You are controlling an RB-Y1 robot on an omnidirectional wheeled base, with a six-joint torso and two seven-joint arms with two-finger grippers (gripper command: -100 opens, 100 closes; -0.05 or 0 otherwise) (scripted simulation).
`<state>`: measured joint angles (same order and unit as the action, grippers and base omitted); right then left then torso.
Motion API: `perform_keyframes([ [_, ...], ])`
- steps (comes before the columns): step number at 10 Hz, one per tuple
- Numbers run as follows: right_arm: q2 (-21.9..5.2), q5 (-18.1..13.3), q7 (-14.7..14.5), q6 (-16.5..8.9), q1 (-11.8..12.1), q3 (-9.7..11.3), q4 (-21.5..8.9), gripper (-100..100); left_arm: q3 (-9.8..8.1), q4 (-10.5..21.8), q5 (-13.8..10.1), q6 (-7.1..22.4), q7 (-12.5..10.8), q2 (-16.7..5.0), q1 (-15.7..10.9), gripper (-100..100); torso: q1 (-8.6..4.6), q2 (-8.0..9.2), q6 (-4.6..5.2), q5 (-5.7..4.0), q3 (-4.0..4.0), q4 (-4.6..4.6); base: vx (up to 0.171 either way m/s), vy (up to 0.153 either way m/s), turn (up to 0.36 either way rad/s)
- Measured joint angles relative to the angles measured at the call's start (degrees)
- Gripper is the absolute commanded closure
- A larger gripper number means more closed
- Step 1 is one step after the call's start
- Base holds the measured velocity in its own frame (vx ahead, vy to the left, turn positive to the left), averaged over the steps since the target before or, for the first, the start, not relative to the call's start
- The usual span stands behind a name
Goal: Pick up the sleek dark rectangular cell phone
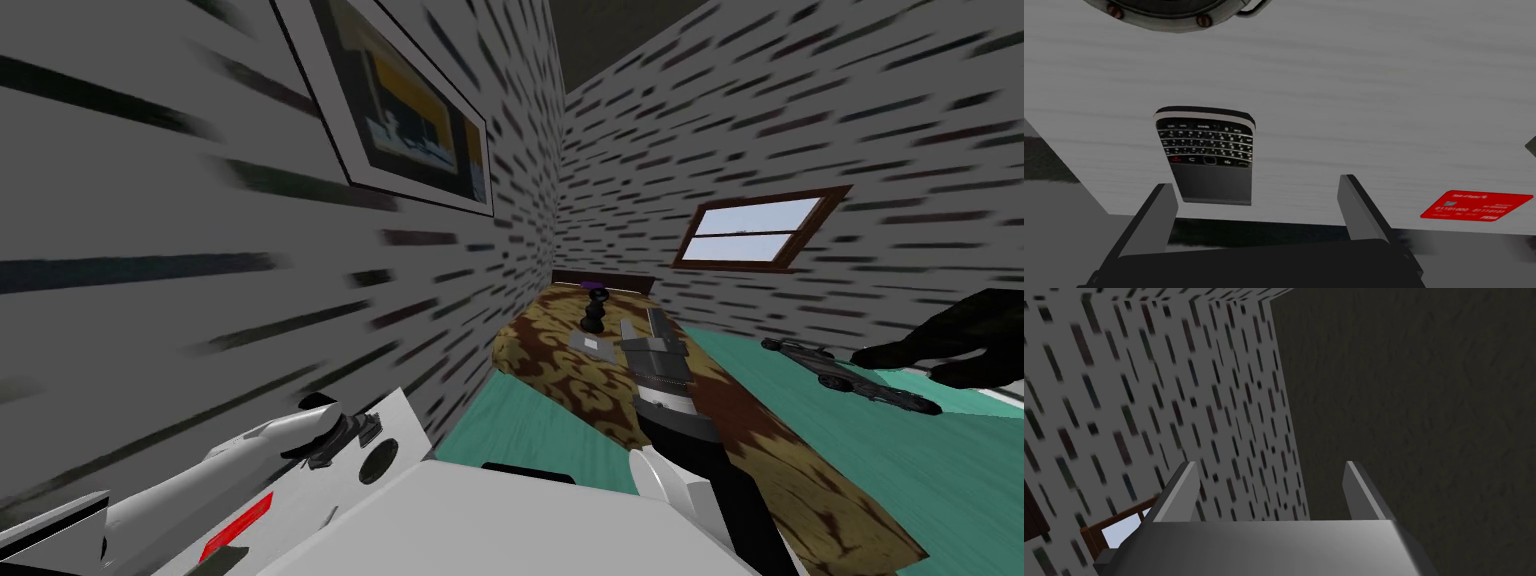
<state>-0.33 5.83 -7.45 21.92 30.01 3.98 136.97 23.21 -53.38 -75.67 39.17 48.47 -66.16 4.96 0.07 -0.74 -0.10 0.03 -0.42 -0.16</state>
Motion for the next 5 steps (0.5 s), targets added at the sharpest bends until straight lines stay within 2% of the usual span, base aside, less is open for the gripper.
perform_keyframes([
  [2, 0.00, 0.00, 0.00, 0.00, 0.00, 0.00, 0.00, 0, 1.77, 1.31, -2.19, 1.53, -0.92, -0.60, -0.24, -100, -0.04, 0.07, -0.01, -0.02, 0.03, 0.01, 0.133, 0.014, -0.057],
  [3, 0.00, 0.00, 0.00, 0.00, 0.00, 0.00, 0.00, 0, 2.80, 1.08, -2.89, 2.15, -1.98, -0.99, 0.12, -100, -0.03, 0.13, -0.02, -0.01, 0.07, 0.02, 0.095, 0.017, -0.025],
  [4, 0.00, 0.00, 0.00, 0.00, -0.01, 0.00, 0.00, 0, 3.34, 1.98, -3.68, 2.49, -2.02, -0.79, -0.03, -100, -0.03, 0.24, -0.03, -0.01, 0.13, 0.04, 0.034, 0.006, -0.002],
  [5, 0.00, 0.00, 0.00, 0.00, -0.01, 0.00, 0.00, 0, 3.38, 2.12, -3.77, 2.55, -1.90, -0.76, -0.06, 0, -0.07, 0.44, -0.04, -0.02, 0.24, 0.09, 0.008, 0.001, -0.001],
])
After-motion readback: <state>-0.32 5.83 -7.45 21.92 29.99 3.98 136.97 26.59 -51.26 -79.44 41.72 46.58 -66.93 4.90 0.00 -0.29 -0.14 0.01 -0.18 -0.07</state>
